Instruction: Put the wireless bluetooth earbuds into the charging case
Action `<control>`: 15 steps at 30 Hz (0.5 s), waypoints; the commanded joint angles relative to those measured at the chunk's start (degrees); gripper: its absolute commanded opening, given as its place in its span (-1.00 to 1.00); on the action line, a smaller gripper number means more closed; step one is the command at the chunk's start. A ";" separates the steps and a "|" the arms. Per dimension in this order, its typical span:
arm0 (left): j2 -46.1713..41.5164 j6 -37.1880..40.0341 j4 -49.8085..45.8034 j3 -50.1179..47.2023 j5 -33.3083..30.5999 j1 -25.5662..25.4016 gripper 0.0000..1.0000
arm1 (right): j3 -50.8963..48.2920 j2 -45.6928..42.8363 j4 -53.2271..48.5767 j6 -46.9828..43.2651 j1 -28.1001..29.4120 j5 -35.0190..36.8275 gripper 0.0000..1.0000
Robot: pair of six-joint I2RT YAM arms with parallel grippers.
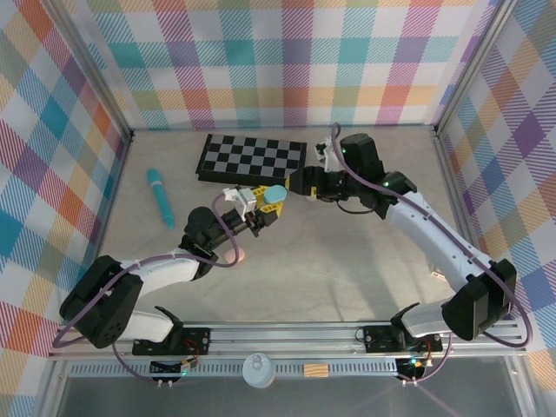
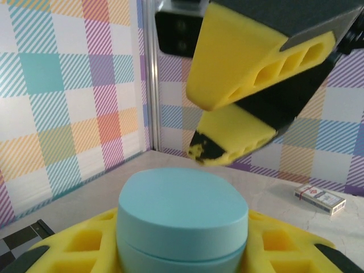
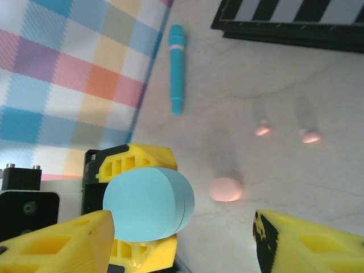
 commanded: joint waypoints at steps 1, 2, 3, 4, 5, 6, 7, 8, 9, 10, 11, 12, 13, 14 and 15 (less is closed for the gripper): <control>-1.39 -1.95 4.73 2.13 -0.28 -0.34 -0.48 | -4.06 -0.52 16.05 14.15 0.38 -12.57 0.32; -1.35 -2.23 5.13 2.35 -0.35 -0.34 -0.48 | -5.34 -0.33 19.32 16.52 0.38 -13.68 0.32; -1.37 -2.37 5.50 2.62 -0.46 -0.33 -0.48 | -6.87 0.08 22.83 19.76 0.44 -14.78 0.31; -1.22 -2.50 5.70 2.90 -0.48 -0.35 -0.48 | -8.24 0.60 25.67 22.31 0.40 -15.72 0.30; -1.21 -2.55 5.72 3.10 -0.34 -0.30 -0.48 | -9.06 1.00 27.93 23.89 0.40 -16.37 0.29; -1.21 -2.57 5.78 3.40 -0.36 -0.34 -0.48 | -10.01 1.50 30.73 26.06 0.49 -17.02 0.27; -1.28 -2.80 5.91 3.54 -0.31 -0.39 -0.48 | -10.92 1.89 33.51 27.89 0.55 -17.44 0.25; -1.17 -2.74 5.96 3.71 -0.30 -0.43 -0.48 | -11.55 2.21 35.43 29.38 0.57 -17.77 0.23; -1.07 -2.89 6.04 3.80 -0.30 -0.41 -0.48 | -12.25 2.62 38.05 31.15 0.66 -18.19 0.19; -0.95 -2.88 6.07 3.81 -0.34 -0.39 -0.48 | -12.79 3.00 40.22 32.65 0.67 -18.59 0.16; -0.93 -2.92 6.35 3.81 -0.39 -0.43 -0.48 | -13.24 3.23 41.87 33.73 0.79 -18.86 0.14; -0.89 -3.14 6.55 3.77 -0.47 -0.43 -0.48 | -13.63 3.41 43.03 34.55 0.76 -18.91 0.13; -0.83 -3.23 6.67 3.81 -0.39 -0.40 -0.48 | -13.83 3.49 42.87 34.88 0.70 -18.69 0.12; -0.85 -3.37 6.78 3.93 -0.34 -0.43 -0.48 | -13.90 3.50 42.33 34.69 0.73 -18.34 0.09; -0.71 -3.66 6.84 3.91 -0.14 -0.43 -0.48 | -14.00 3.51 41.83 34.34 0.76 -18.08 0.02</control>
